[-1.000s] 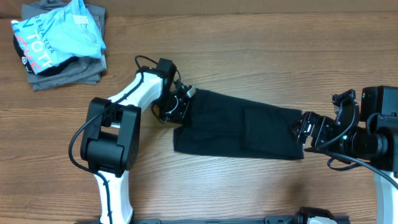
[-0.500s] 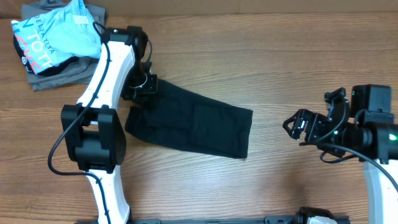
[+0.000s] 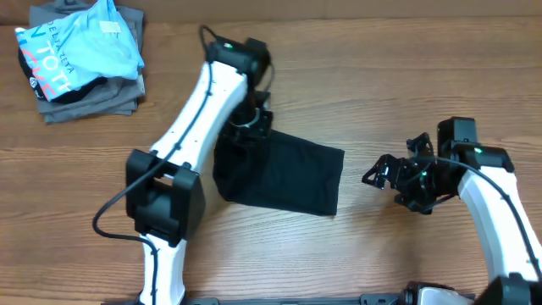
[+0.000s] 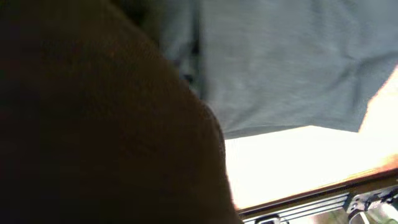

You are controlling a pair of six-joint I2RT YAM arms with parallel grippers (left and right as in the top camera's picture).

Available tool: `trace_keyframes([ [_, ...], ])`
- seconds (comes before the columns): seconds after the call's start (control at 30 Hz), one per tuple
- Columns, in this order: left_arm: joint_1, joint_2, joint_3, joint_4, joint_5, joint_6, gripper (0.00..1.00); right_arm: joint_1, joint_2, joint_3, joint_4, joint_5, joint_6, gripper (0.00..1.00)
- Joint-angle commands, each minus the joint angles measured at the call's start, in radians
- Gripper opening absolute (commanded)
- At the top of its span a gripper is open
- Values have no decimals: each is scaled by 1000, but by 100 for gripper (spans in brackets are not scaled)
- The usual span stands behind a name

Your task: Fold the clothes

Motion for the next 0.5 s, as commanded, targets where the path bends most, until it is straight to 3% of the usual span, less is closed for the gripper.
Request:
trace_keyframes([
  [0.0,-82,-23,22,14,44,-44,4,21,61,-6,36,-30,-3,100],
  [0.47,-204,-23,22,95,76,-120,4,98,179,-6,185,-44,37,100],
])
